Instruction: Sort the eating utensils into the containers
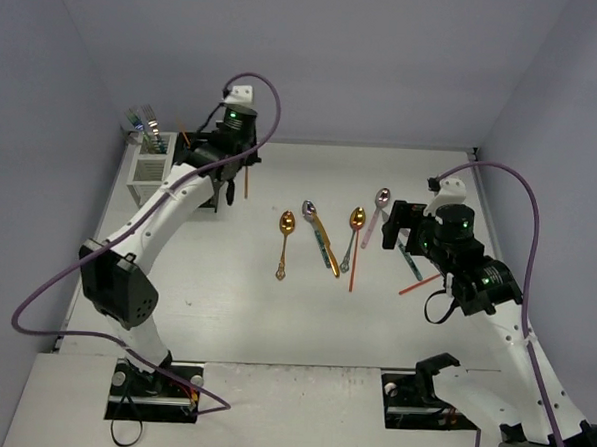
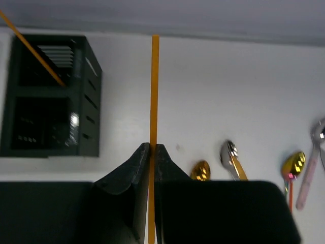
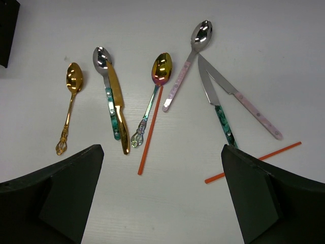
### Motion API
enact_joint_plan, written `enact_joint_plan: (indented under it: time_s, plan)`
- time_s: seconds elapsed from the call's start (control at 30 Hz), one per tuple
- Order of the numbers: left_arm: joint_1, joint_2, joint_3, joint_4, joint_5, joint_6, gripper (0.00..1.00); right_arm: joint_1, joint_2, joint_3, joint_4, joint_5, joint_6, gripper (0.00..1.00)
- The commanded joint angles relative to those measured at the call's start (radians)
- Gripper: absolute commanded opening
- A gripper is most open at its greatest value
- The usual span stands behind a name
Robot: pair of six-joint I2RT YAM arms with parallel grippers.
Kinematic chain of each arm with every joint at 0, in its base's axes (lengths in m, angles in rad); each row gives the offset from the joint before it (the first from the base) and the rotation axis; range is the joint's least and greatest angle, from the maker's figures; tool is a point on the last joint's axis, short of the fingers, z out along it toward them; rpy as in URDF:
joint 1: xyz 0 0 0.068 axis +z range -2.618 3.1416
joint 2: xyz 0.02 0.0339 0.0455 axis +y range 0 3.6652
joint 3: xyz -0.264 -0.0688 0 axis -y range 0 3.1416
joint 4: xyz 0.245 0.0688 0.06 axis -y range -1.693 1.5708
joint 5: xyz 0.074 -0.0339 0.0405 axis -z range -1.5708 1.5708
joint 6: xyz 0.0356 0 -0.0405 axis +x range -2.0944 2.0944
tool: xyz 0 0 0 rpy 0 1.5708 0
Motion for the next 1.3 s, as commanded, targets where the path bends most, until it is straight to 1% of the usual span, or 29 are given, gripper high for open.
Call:
enact_joint_plan:
  time_s: [0.0, 0.07, 0.17, 0.3, 0.6, 0.73, 0.83, 1.0, 1.27]
  plan:
    - [0.147, -0.059, -0.085, 0.558, 0.022, 0.151, 0.00, 0.006, 0.030, 0.043, 0.081, 0.050, -0.006, 1.00]
    - [0.201, -0.038, -0.085, 0.660, 0.061, 0.162, 0.00, 0.005, 0.044, 0.042, 0.091, 0.057, -0.005, 1.00]
    - [0.270, 0.021, -0.071, 0.770, 0.128, 0.163, 0.00, 0.006, 0.061, 0.037, 0.108, 0.067, -0.004, 1.00]
    - [0.327, 0.087, -0.059, 0.895, 0.186, 0.205, 0.00, 0.005, 0.083, 0.024, 0.134, 0.076, -0.004, 1.00]
    - [0.421, 0.261, -0.052, 1.051, 0.283, 0.180, 0.00, 0.006, 0.129, 0.004, 0.178, 0.090, -0.002, 1.00]
    - [0.422, 0.314, -0.083, 1.101, 0.283, 0.168, 0.00, 0.006, 0.143, -0.007, 0.187, 0.094, 0.002, 1.00]
    - [0.422, 0.329, -0.109, 1.121, 0.318, 0.158, 0.00, 0.005, 0.151, -0.017, 0.190, 0.101, 0.008, 1.00]
    - [0.422, 0.324, -0.160, 1.127, 0.329, 0.133, 0.00, 0.005, 0.150, -0.037, 0.190, 0.115, 0.022, 1.00]
    - [0.422, 0.256, -0.272, 1.129, 0.330, 0.133, 0.21, 0.005, 0.138, -0.071, 0.189, 0.103, 0.036, 1.00]
